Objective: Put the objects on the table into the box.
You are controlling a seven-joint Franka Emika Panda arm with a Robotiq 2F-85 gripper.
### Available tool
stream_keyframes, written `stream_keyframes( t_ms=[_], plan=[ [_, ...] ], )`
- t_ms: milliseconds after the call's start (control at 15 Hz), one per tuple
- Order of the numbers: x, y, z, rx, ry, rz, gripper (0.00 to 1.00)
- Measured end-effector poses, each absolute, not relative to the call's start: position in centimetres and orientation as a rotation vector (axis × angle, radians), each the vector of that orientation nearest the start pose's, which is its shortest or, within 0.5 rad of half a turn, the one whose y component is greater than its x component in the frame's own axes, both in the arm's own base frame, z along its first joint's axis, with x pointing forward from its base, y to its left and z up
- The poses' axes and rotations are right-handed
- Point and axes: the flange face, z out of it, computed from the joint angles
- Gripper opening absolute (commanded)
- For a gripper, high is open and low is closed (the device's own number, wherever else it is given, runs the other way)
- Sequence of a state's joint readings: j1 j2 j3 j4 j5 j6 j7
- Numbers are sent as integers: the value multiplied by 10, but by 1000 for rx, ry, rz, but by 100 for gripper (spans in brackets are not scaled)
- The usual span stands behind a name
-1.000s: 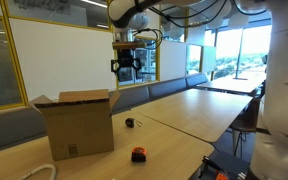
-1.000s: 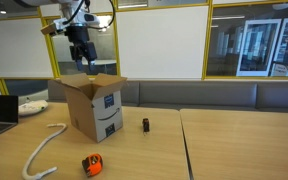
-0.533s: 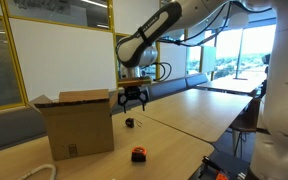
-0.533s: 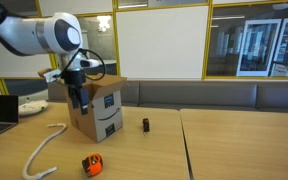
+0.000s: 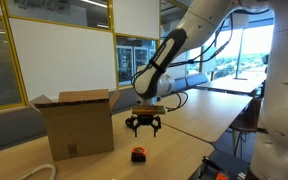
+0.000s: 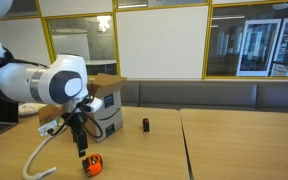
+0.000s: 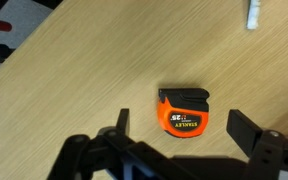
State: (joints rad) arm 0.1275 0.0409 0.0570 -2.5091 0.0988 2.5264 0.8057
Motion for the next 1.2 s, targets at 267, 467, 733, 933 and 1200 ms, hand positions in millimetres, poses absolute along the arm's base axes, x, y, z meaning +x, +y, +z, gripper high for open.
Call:
stream_keyframes(
  t_ms=[267, 467, 733, 933, 1200],
  plan=[
    [453, 81, 241, -2891, 1062, 97, 100],
    [457, 78, 231, -2890, 1049, 114, 100],
    [470, 74, 218, -2885, 1027, 139, 100],
    [484, 73, 210, -2872, 1013, 148, 100],
    [497, 70, 197, -2862, 1012, 167, 100]
  ],
)
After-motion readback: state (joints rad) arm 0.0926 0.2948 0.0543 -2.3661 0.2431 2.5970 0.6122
